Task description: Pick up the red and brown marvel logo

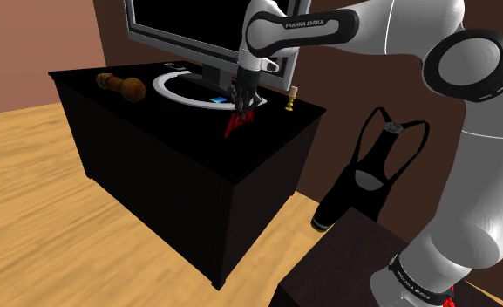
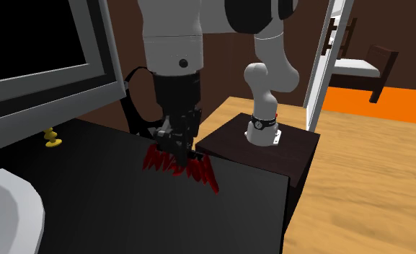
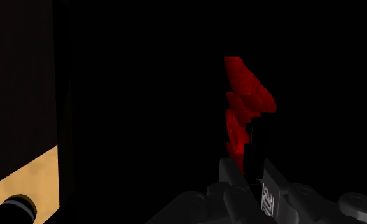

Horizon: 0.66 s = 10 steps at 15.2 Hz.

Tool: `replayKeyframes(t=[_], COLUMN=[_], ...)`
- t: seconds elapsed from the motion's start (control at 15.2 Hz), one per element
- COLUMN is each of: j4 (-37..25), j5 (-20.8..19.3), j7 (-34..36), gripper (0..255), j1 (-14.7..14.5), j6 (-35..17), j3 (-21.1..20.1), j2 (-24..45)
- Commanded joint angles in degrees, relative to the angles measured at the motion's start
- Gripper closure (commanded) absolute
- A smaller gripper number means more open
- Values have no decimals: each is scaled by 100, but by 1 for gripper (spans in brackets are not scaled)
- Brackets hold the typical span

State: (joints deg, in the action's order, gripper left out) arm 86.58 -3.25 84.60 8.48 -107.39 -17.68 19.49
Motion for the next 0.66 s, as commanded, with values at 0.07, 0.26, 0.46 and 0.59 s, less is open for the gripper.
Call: replayKeyframes(t=[0.07,0.26,0.46,0.59], j4=[-233,-467,-723,-735], j5=[5,5,1,1], j7=[3,7,13,13], gripper=[255,255,255,255], j1=[-11,-23,-39,-40], j6=[244,476,715,727], j3=[-6,-11,-15,-16], j2=[-10,-8,8,9])
